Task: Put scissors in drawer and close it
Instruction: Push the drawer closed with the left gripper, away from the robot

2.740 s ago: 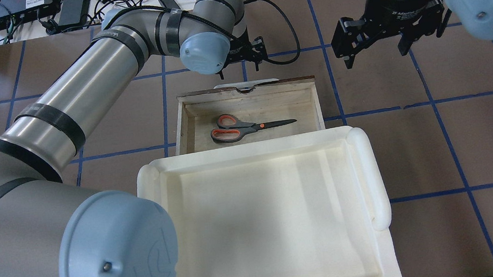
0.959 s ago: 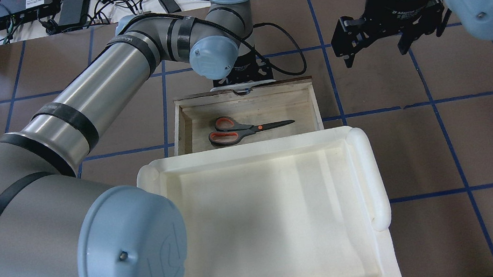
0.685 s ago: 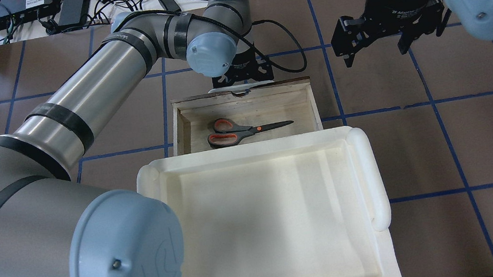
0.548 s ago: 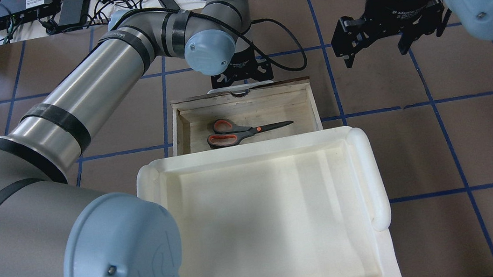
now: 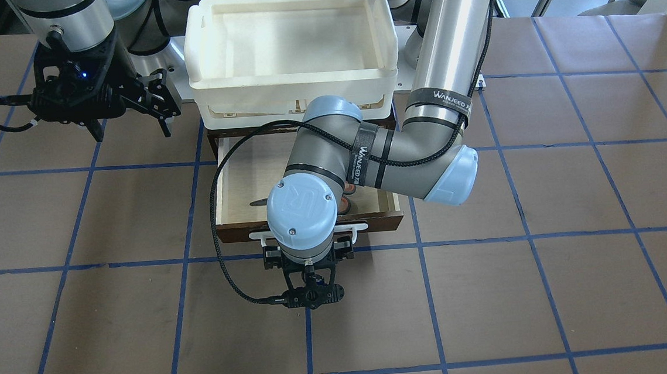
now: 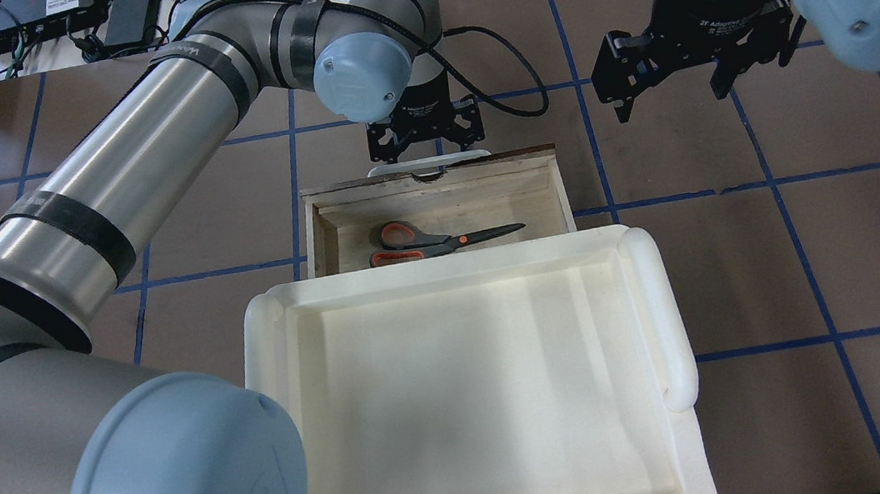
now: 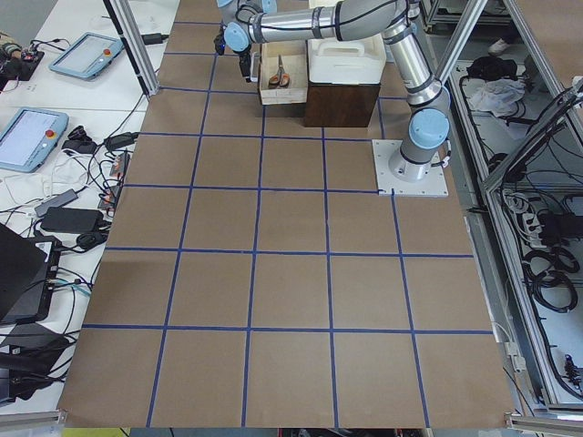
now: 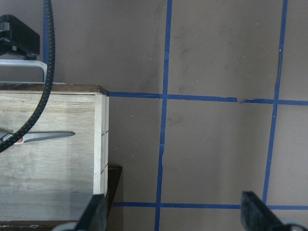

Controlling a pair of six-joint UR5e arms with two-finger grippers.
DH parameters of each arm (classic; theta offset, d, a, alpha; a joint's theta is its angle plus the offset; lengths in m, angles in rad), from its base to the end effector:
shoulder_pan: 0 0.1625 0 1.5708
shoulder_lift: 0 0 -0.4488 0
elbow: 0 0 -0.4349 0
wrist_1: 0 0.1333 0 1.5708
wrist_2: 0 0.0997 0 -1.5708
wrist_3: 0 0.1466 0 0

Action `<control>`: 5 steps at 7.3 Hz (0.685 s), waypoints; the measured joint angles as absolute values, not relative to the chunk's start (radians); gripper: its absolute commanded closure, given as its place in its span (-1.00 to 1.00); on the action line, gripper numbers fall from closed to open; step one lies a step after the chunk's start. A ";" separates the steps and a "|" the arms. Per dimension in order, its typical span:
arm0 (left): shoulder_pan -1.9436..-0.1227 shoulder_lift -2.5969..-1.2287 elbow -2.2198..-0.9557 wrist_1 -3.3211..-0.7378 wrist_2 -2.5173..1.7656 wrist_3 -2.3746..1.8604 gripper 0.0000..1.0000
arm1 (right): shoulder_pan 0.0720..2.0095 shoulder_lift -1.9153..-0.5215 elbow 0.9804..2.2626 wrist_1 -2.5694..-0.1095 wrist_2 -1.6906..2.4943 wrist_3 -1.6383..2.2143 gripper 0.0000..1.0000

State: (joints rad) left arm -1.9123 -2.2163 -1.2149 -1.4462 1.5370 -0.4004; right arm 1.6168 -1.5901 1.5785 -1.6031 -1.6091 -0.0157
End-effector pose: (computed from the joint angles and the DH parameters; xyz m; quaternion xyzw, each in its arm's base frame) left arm -0.3852 -0.6708 0.2359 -0.0307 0.9960 0.0829 0.0142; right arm 0.1520 -0.5258 0.4743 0.0304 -0.9991 0.0222 0.0188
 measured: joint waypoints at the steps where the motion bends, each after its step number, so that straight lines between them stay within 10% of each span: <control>1: -1.914 -2.203 -1.219 -1.469 1.537 -0.401 -1.00 | 1.617 -1.590 1.578 -1.604 -1.609 -0.016 -1.00; 5: -1.916 -2.135 -1.297 -1.511 1.536 -0.403 -1.00 | 1.617 -1.591 1.578 -1.613 -1.609 -0.016 -1.00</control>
State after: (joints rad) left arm -1.9159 -2.1354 -1.2971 -1.5110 1.5361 -0.4031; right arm 1.6168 -1.5907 1.5784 -1.6128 -1.6091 -0.0155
